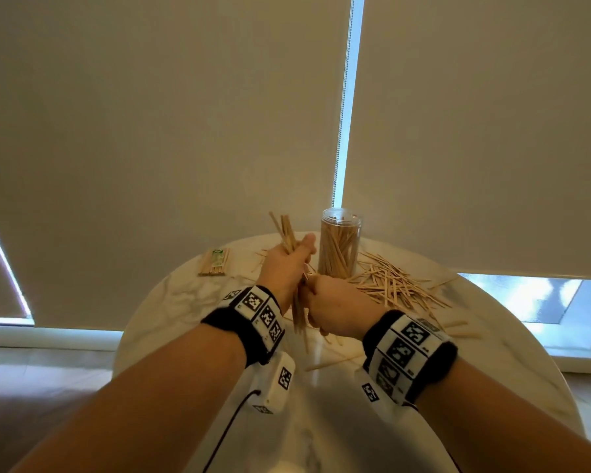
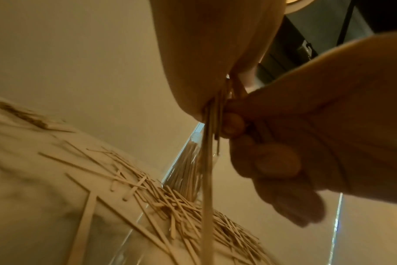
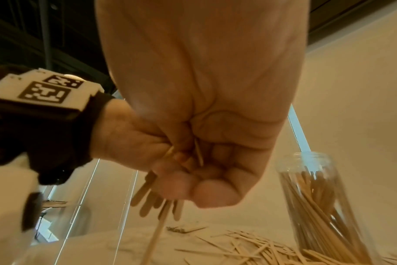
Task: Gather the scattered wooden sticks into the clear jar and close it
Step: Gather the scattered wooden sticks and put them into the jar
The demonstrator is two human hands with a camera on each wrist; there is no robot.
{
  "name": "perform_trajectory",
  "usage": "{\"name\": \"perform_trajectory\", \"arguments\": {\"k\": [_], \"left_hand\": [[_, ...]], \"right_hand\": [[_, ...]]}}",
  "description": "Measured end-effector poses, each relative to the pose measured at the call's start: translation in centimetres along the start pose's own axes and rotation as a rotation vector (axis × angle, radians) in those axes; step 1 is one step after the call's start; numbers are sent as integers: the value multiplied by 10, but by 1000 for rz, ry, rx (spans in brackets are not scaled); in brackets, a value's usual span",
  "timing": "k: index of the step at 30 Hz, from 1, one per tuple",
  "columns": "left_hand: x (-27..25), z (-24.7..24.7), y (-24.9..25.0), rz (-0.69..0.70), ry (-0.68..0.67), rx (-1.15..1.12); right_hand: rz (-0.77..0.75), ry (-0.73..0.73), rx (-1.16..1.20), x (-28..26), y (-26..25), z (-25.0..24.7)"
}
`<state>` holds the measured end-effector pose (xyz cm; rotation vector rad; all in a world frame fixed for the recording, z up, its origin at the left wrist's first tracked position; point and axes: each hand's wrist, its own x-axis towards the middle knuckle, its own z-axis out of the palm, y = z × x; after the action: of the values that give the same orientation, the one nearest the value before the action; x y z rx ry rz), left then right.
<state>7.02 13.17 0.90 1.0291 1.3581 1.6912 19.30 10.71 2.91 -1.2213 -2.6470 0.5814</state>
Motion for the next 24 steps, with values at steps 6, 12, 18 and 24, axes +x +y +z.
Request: {"name": "perform_trajectory", "arguments": {"k": [6,12,18,24], "left_hand": [[14,-10,11,-8,143,-207],[6,-5,8,-99,82,-245],[-1,-20,13,-19,-14,-81],[-16,-10,3,-159,-170,107]], "right_hand": [[86,-93,-38,0,10,5],[102,-21,317,8,13,17],[118,38,141,9,22,0],[41,528,370,21,19,-45]]}}
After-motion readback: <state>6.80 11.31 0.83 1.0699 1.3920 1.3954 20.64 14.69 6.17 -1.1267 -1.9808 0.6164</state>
